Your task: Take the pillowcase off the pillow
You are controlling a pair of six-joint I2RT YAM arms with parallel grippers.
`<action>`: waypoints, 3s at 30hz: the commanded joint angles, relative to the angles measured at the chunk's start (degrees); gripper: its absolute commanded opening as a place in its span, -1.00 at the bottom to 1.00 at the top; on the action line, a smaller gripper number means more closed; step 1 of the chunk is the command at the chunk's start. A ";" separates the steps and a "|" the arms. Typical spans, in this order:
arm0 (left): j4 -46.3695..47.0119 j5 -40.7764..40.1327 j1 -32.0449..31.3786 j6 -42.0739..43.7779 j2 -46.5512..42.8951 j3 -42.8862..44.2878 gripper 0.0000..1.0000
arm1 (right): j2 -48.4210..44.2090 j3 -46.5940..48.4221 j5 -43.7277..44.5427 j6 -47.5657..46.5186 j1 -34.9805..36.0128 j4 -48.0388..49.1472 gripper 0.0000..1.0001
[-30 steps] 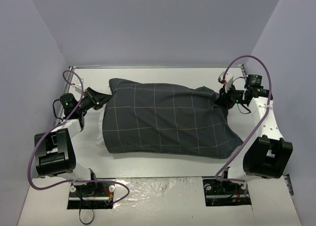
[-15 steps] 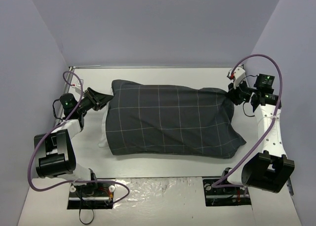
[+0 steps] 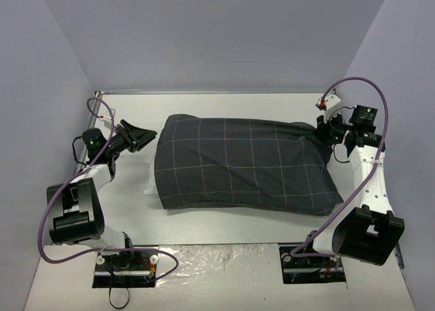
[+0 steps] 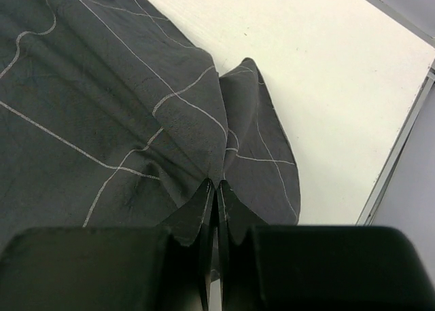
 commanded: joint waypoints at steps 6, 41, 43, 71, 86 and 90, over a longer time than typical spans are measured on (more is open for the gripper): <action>-24.69 -4.95 -0.18 17.76 -1.36 7.91 -0.19 | -0.58 -0.32 -0.77 1.26 -0.37 1.58 -1.00; -40.66 -5.33 -3.43 26.58 0.31 11.98 -0.03 | 0.47 -0.24 -1.83 1.61 -0.37 1.67 -1.00; -39.96 -4.80 -3.43 25.97 0.48 12.06 -0.02 | 0.47 -0.24 -1.83 1.61 -0.37 1.67 -1.00; -31.87 0.48 -7.65 20.26 4.61 10.39 0.13 | 0.65 -0.24 -3.32 2.31 -0.45 1.58 -1.00; -32.91 -1.71 0.42 17.61 -1.35 11.09 -0.95 | 4.16 2.14 3.53 5.38 -1.06 1.75 -1.00; -40.66 -2.95 10.24 21.58 -4.43 14.17 -0.95 | 5.39 4.15 5.29 6.44 -2.03 1.84 -1.00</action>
